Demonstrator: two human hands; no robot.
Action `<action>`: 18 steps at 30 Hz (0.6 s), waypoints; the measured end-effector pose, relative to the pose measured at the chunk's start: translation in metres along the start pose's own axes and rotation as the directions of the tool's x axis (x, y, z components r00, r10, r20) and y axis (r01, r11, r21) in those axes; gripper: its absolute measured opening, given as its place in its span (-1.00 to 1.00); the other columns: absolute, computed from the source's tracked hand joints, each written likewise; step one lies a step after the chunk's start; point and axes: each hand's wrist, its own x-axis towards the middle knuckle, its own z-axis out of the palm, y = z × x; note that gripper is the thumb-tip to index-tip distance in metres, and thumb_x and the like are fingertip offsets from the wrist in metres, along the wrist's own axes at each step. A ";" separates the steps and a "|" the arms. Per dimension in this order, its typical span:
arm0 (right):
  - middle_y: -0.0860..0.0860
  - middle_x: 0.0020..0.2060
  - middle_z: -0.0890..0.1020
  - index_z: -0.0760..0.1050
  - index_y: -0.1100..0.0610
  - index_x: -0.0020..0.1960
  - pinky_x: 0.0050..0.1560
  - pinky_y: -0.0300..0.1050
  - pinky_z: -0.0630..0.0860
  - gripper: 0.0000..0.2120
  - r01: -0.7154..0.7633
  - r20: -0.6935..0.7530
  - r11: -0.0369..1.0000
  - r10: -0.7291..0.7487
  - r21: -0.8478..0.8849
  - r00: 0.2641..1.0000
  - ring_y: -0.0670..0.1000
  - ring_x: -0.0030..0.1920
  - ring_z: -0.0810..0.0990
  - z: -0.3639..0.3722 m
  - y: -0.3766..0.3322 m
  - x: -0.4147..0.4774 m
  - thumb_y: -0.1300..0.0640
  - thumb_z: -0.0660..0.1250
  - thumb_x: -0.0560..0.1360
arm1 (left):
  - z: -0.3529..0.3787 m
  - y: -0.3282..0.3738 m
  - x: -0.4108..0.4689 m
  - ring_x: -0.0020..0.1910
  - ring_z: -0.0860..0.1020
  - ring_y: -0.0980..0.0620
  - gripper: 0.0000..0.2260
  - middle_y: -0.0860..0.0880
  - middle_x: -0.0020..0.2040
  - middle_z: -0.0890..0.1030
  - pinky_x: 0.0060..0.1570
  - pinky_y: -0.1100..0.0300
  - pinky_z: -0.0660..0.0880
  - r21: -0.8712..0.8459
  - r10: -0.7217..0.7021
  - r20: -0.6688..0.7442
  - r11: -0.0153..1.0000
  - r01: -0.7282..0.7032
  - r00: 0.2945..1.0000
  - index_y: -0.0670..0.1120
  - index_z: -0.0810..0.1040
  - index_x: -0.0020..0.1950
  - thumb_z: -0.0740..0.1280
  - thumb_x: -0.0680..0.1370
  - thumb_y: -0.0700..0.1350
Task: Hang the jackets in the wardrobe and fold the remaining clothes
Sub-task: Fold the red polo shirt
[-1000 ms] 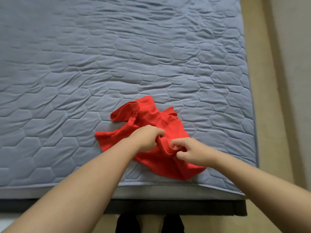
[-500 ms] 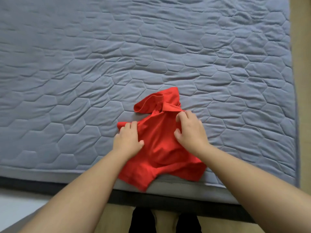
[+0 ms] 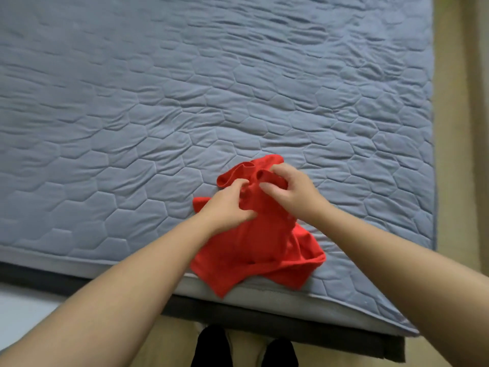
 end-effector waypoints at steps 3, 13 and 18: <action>-0.01 -0.24 0.56 0.56 0.18 -0.10 -0.12 -0.18 0.39 -0.85 0.064 0.075 0.990 -0.073 0.124 0.994 -0.12 -0.21 0.47 -0.017 -0.038 -0.014 0.10 0.32 0.43 | -0.021 0.029 -0.008 -0.05 0.56 -0.03 -0.88 0.02 -0.16 0.55 -0.17 0.20 0.33 -0.073 0.131 -0.066 0.988 -0.136 0.989 0.00 0.56 -0.11 0.40 0.38 -0.07; -0.06 -0.06 0.57 0.44 0.15 0.19 -0.13 -0.43 0.40 -0.55 -0.076 0.302 0.994 0.051 0.073 0.952 -0.33 -0.16 0.52 -0.052 -0.092 0.001 0.53 0.21 0.40 | -0.150 0.088 -0.086 -0.19 0.50 0.24 -0.82 0.10 -0.15 0.57 -0.15 0.48 0.37 0.189 0.660 -0.149 0.750 -0.634 0.736 -0.20 0.59 -0.02 0.26 0.43 -0.23; -0.03 -0.27 0.55 0.46 0.04 -0.21 -0.23 -0.17 0.31 -0.79 -0.072 0.094 0.977 0.092 -0.202 0.991 0.00 -0.18 0.51 -0.063 -0.130 0.017 0.35 0.29 0.36 | -0.227 0.095 -0.133 -0.31 0.44 -0.07 -0.92 -0.05 -0.31 0.51 -0.32 0.15 0.28 0.421 0.628 -0.277 0.760 -0.495 0.728 0.01 0.34 -0.09 0.10 0.46 -0.10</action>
